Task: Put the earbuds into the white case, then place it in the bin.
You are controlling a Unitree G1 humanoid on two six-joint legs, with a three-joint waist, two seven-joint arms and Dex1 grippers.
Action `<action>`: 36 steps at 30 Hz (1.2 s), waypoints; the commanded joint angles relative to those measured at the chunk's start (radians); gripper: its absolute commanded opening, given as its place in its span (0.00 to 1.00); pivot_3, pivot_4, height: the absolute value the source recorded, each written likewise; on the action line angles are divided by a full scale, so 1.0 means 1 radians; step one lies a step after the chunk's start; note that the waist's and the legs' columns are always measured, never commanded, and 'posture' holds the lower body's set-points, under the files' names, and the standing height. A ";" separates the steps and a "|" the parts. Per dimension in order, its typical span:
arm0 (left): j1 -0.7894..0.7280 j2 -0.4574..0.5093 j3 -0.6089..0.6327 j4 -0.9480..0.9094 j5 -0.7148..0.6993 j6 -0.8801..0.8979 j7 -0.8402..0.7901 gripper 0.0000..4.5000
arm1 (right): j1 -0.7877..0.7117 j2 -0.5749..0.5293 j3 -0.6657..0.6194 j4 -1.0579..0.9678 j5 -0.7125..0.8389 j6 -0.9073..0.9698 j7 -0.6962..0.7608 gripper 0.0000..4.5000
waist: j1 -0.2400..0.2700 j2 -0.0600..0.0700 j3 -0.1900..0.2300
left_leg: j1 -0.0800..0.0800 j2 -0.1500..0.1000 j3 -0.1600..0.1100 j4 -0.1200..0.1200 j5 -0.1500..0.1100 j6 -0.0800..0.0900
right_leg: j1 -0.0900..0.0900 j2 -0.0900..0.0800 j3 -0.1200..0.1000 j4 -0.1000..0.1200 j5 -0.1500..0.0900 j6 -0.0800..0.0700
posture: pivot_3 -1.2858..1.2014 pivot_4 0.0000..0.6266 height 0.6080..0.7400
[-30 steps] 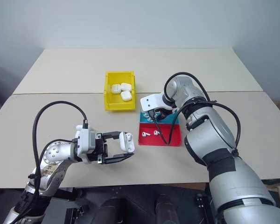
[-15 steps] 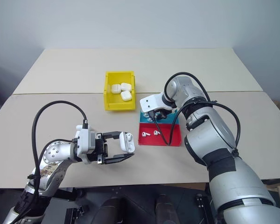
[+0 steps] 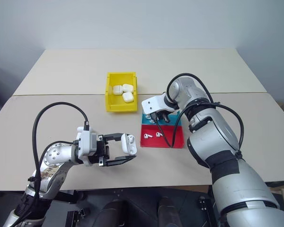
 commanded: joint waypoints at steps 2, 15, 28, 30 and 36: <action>-0.006 0.005 0.012 -0.030 -0.012 -0.004 0.002 0.61 | -0.018 -0.003 -0.015 -0.002 -0.002 -0.010 -0.006 0.26 | 0.000 0.000 0.000 | 0.000 0.000 0.000 0.000 0.000 0.000 | 0.000 0.000 0.000 0.000 0.000 0.000 | 0.52 0.24 1.00; -0.006 0.002 0.013 -0.034 -0.015 -0.003 0.006 0.61 | -0.047 -0.082 -0.077 -0.064 0.053 -0.142 0.087 0.26 | 0.002 0.000 0.000 | 0.000 0.000 0.000 0.000 0.000 0.000 | 0.000 0.000 0.000 0.000 0.000 0.000 | 0.52 0.24 1.00; -0.016 -0.006 0.009 -0.025 -0.018 0.000 0.008 0.61 | -0.035 -0.211 0.074 -0.108 -0.142 -0.743 -0.137 0.53 | -0.016 0.000 0.000 | 0.003 0.000 0.001 -0.001 0.000 0.000 | 0.002 0.000 0.001 0.000 0.000 0.000 | 0.52 0.24 1.00; -0.016 -0.005 0.009 -0.025 -0.018 0.002 0.009 0.61 | -0.048 -0.209 0.111 -0.106 -0.200 -0.785 -0.215 0.53 | -0.020 0.000 0.000 | 0.003 0.000 0.001 -0.001 0.000 0.000 | 0.001 0.000 0.001 0.000 0.000 0.000 | 0.52 0.24 1.00; -0.014 -0.002 0.012 -0.028 -0.021 0.005 0.010 0.61 | -0.114 -0.172 0.242 -0.102 -0.394 -0.839 -0.455 0.53 | -0.023 0.001 0.000 | 0.003 0.000 0.001 -0.002 0.000 -0.001 | 0.000 0.000 0.002 0.001 0.000 -0.001 | 0.52 0.24 1.00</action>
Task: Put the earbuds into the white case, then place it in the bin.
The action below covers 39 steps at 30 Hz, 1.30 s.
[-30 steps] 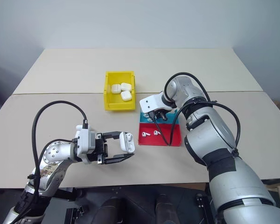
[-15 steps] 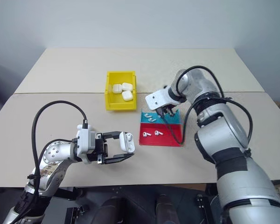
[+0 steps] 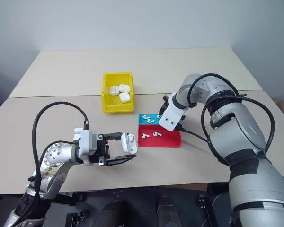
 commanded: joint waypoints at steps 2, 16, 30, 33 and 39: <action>-0.011 0.003 0.012 -0.026 -0.013 0.003 0.004 0.61 | -0.087 0.039 0.088 -0.007 -0.141 -0.044 -0.199 0.53 | -0.001 0.000 0.000 | 0.000 0.000 0.000 0.000 0.000 0.000 | 0.000 0.000 0.000 0.000 0.000 0.000 | 0.52 0.24 1.00; 0.009 -0.001 0.012 -0.047 -0.009 0.006 0.034 0.61 | -0.195 0.112 0.360 0.057 -0.454 -0.042 -0.624 0.53 | 0.001 0.000 0.000 | 0.001 0.000 0.000 -0.001 0.000 -0.001 | -0.002 0.000 0.000 0.007 -0.003 -0.005 | 0.52 0.24 1.00; 0.005 -0.001 0.008 -0.046 -0.009 0.005 0.037 0.61 | -0.181 0.153 0.449 0.097 -0.538 0.014 -0.795 0.53 | 0.001 0.001 0.000 | 0.005 0.000 -0.001 -0.002 0.000 -0.001 | -0.002 0.001 0.000 0.012 -0.005 -0.007 | 0.52 0.24 1.00; 0.008 0.000 0.008 -0.046 -0.009 0.004 0.037 0.61 | -0.180 0.155 0.459 0.103 -0.544 0.020 -0.807 0.53 | 0.000 0.001 0.000 | 0.005 0.000 -0.001 -0.002 0.000 -0.001 | -0.002 0.001 0.000 0.012 -0.005 -0.007 | 0.52 0.24 1.00; 0.007 0.000 0.010 -0.045 -0.008 0.002 0.038 0.61 | -0.174 0.167 0.477 0.111 -0.549 0.037 -0.833 0.53 | -0.001 0.001 0.000 | 0.005 0.000 -0.001 -0.002 0.000 -0.001 | -0.002 0.001 0.000 0.013 -0.006 -0.008 | 0.52 0.24 1.00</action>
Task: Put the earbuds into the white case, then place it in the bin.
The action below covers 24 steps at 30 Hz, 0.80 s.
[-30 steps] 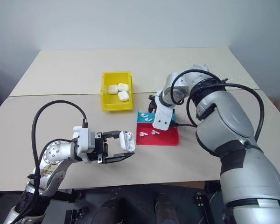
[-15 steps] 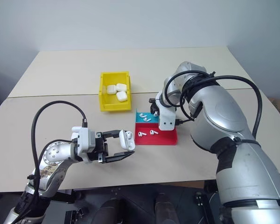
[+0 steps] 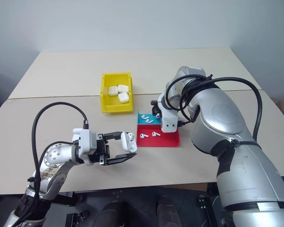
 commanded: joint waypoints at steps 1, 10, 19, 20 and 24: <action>-0.001 0.000 0.011 -0.036 -0.007 -0.009 0.004 0.61 | -0.007 0.007 0.006 0.002 -0.006 0.020 -0.022 0.53 | 0.000 0.000 0.000 | 0.000 0.000 0.000 0.000 0.000 0.000 | 0.000 0.000 0.000 0.000 0.000 0.000 | 0.52 0.24 1.00; 0.004 0.001 0.011 -0.040 -0.005 -0.010 0.006 0.61 | 0.008 0.015 0.033 0.013 -0.020 0.048 -0.048 0.53 | 0.001 0.000 0.000 | 0.000 0.000 0.000 0.000 0.000 0.000 | 0.000 0.000 0.000 0.000 0.000 0.000 | 0.52 0.24 1.00; 0.010 0.004 0.012 -0.046 -0.005 -0.009 0.008 0.61 | 0.021 0.019 0.044 0.018 -0.021 0.059 -0.055 0.53 | 0.000 0.000 0.000 | 0.001 0.000 0.000 0.000 0.000 0.000 | 0.000 0.000 0.000 0.000 0.000 0.000 | 0.52 0.24 1.00; 0.009 0.004 0.012 -0.047 -0.005 -0.008 0.008 0.61 | 0.021 0.020 0.043 0.020 -0.020 0.061 -0.053 0.53 | 0.000 0.000 0.000 | 0.001 0.000 0.000 0.000 0.000 0.000 | 0.000 0.000 0.000 0.000 0.000 0.000 | 0.52 0.24 1.00; 0.009 0.004 0.012 -0.046 -0.005 -0.008 0.009 0.61 | 0.020 0.019 0.044 0.023 -0.020 0.061 -0.047 0.53 | 0.000 0.000 0.000 | 0.001 0.000 0.000 0.000 0.000 0.000 | 0.000 0.000 0.000 0.000 0.000 0.000 | 0.52 0.24 1.00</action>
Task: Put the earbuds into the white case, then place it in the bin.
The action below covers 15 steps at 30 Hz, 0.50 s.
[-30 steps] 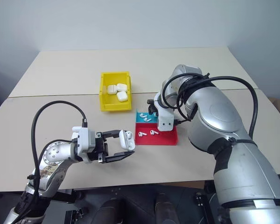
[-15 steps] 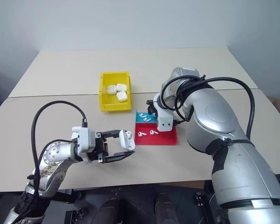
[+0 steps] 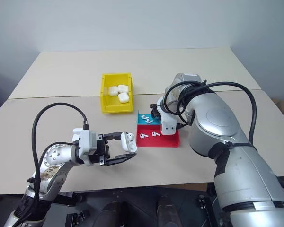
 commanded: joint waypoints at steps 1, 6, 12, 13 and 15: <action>0.002 0.003 0.011 -0.042 -0.005 -0.008 0.005 0.61 | -0.012 -0.002 0.007 0.008 -0.008 0.014 0.000 0.53 | 0.000 0.000 0.000 | 0.000 0.000 0.000 0.000 0.000 0.000 | 0.000 0.000 0.000 0.000 0.000 0.000 | 0.52 0.24 1.00; 0.003 0.004 0.011 -0.043 -0.004 -0.007 0.006 0.61 | -0.018 -0.006 0.035 0.001 -0.035 -0.004 -0.026 0.53 | 0.001 0.000 0.000 | 0.001 0.000 0.000 0.000 0.000 0.000 | 0.001 0.000 0.000 0.000 0.000 0.000 | 0.52 0.24 1.00; 0.001 0.004 0.011 -0.039 -0.005 -0.009 0.003 0.61 | -0.013 0.000 0.017 0.005 -0.010 0.009 -0.018 0.53 | 0.000 0.000 0.000 | 0.002 0.000 0.000 0.000 0.000 0.000 | 0.002 0.000 0.000 0.000 0.000 0.000 | 0.52 0.24 1.00; 0.000 0.003 0.011 -0.037 -0.005 -0.010 0.003 0.61 | -0.015 -0.001 0.023 0.004 -0.013 -0.006 -0.018 0.53 | 0.000 0.000 0.000 | 0.002 0.000 0.000 0.000 0.000 0.000 | 0.001 0.000 0.000 0.000 0.000 0.000 | 0.52 0.24 1.00; -0.001 0.003 0.011 -0.035 -0.004 -0.011 0.003 0.61 | -0.017 -0.003 0.027 0.002 -0.016 -0.017 -0.019 0.53 | 0.001 0.000 0.000 | 0.002 0.000 0.000 0.000 0.000 0.000 | 0.002 0.000 0.000 0.000 0.000 0.000 | 0.52 0.24 1.00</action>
